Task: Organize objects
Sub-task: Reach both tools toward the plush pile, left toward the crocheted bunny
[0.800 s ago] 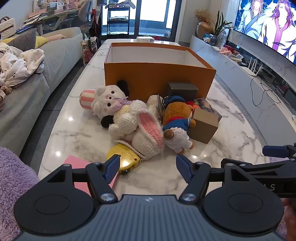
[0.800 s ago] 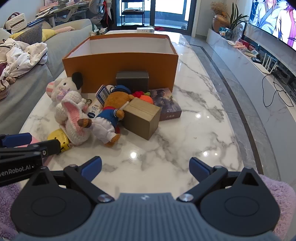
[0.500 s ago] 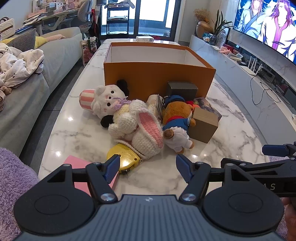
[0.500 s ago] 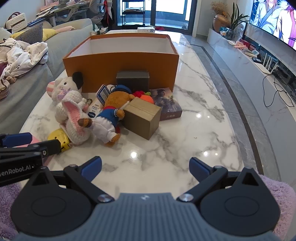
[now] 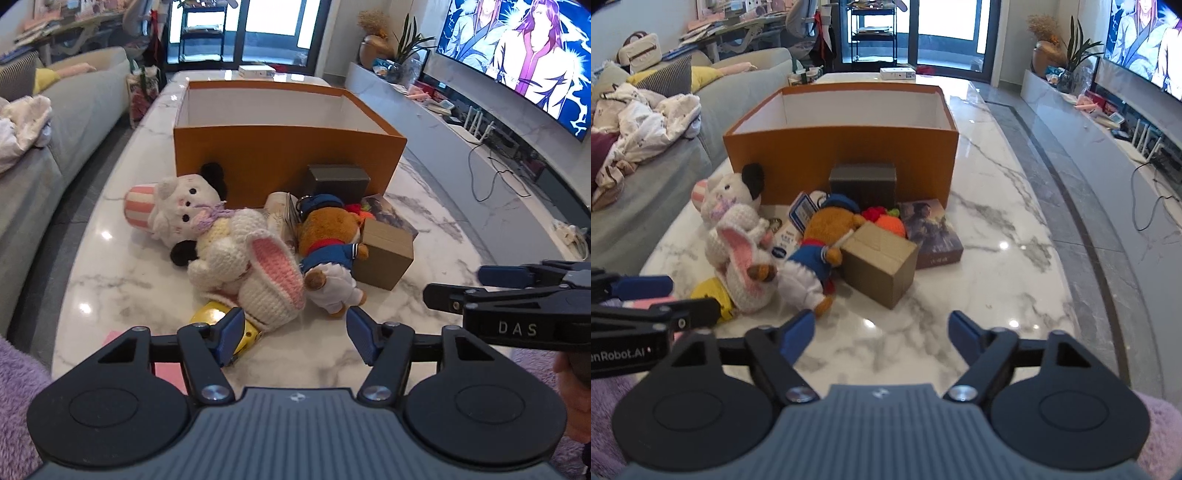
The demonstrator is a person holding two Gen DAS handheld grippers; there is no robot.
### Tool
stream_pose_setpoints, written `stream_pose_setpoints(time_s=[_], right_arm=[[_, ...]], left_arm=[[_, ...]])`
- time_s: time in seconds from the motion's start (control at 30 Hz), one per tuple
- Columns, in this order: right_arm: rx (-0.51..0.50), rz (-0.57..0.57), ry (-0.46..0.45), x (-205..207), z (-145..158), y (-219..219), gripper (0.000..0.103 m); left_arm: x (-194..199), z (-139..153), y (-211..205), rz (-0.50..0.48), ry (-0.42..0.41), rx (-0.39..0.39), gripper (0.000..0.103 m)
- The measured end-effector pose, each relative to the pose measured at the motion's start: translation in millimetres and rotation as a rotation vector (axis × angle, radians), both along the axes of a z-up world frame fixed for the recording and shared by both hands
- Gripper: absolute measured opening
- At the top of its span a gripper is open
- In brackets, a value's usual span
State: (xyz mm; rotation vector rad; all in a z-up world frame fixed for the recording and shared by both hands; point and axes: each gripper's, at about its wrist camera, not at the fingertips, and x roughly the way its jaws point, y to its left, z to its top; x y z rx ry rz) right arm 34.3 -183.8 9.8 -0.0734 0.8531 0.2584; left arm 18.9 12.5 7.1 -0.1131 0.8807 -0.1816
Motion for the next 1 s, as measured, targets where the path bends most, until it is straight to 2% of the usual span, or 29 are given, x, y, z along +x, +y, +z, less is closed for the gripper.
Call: stream_pose_setpoints(time_s=[0.03, 0.1, 0.2, 0.27, 0.5, 0.63, 0.83, 1.0], right_arm=[[0.019, 0.005, 0.011, 3, 0, 0, 0.07], [0.068, 0.016, 0.039, 11, -1, 1, 0.057], [0.154, 0.042, 0.086, 23, -2, 5, 0.048], [0.205, 0.053, 0.112, 32, -3, 10, 0.045], [0.302, 0.043, 0.205, 66, -15, 28, 0.042], [0.327, 0.001, 0.253, 82, -25, 34, 0.042], [0.329, -0.061, 0.304, 97, -42, 41, 0.042], [0.333, -0.075, 0.314, 103, -53, 40, 0.039]], left_arm=[[4, -1, 3, 0.001, 0.012, -0.017, 0.071], [13, -3, 9, 0.009, 0.04, -0.065, 0.069], [29, -6, 19, 0.047, 0.076, -0.132, 0.068], [39, -8, 24, 0.091, 0.089, -0.145, 0.068], [70, -19, 42, 0.199, 0.166, -0.245, 0.068], [81, -24, 51, 0.218, 0.211, -0.293, 0.068], [91, -28, 50, 0.215, 0.264, -0.298, 0.068], [98, -37, 45, 0.213, 0.313, -0.27, 0.069]])
